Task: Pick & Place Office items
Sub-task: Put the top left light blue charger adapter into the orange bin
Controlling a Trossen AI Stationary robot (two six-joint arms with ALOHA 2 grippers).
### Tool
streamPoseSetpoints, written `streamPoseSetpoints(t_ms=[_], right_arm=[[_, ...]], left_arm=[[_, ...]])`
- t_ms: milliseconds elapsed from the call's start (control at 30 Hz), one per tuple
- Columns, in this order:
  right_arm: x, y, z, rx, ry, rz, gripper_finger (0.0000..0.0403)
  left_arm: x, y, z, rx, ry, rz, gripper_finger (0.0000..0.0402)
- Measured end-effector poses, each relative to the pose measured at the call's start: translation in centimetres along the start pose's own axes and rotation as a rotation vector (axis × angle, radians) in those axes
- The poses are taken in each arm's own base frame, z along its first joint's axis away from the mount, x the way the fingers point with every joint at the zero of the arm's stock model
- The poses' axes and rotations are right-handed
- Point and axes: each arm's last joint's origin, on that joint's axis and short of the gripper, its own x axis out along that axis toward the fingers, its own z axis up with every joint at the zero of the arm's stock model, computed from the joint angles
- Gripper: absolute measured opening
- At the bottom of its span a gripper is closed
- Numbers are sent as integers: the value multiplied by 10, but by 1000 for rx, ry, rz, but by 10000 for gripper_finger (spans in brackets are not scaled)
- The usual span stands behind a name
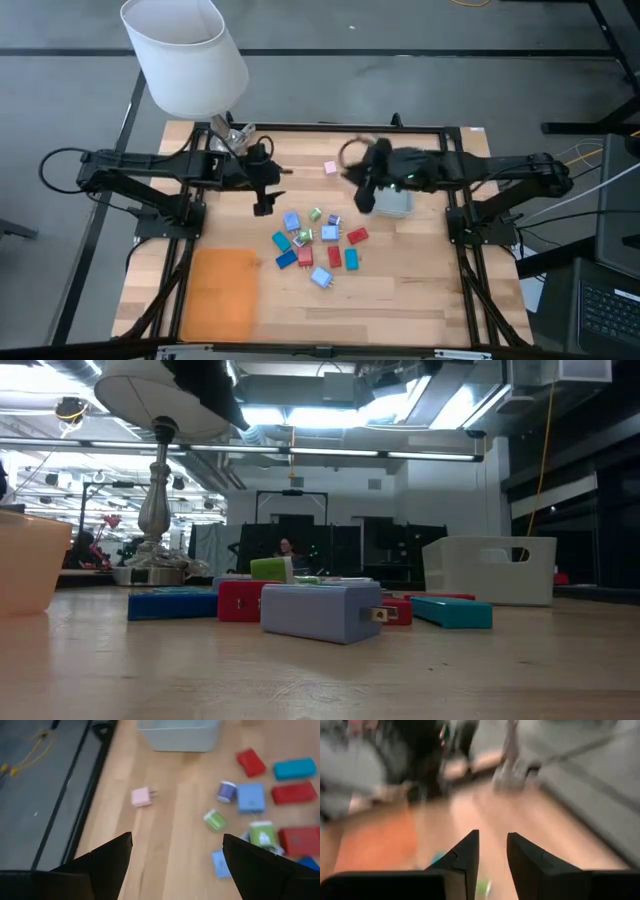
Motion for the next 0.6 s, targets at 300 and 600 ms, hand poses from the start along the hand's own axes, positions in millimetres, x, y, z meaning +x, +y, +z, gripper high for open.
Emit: streamPoseSetpoints(t_ms=[300,600], right_arm=[[37,6,-34,-136,305,72,101],[42,2,-30,-84,273,60,101]], left_arm=[[-11,8,0,-144,-48,82,306],[20,-8,-8,230,139,-105,306]])
